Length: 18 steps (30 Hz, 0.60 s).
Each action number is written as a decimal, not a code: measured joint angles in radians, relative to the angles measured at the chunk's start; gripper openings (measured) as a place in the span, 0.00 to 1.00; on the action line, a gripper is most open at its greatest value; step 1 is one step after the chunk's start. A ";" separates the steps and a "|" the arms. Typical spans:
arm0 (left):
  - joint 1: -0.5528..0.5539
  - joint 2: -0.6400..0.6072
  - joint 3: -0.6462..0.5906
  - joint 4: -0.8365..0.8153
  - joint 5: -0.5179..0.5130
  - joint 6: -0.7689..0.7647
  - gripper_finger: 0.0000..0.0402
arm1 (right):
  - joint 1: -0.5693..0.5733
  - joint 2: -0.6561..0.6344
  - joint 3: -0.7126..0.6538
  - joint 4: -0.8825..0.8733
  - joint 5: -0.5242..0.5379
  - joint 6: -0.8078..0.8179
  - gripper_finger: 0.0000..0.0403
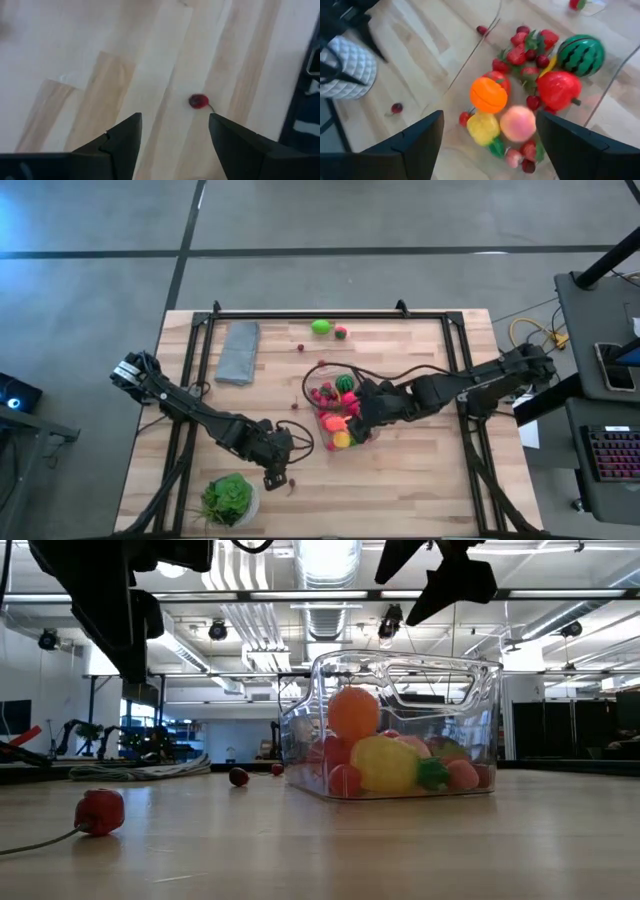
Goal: Pick and placing Produce into tupperware
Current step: Put the red cherry into the transparent bin
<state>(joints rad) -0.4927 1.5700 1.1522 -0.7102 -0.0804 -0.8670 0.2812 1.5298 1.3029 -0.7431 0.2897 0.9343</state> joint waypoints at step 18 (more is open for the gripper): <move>0.003 0.208 0.047 0.150 0.103 -0.312 0.60 | 0.141 -0.004 -0.001 -0.266 -0.030 0.212 0.79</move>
<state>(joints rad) -0.4893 1.7777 1.1994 -0.5602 0.0230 -1.1789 0.4225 1.5259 1.3018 -1.0090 0.2596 1.1464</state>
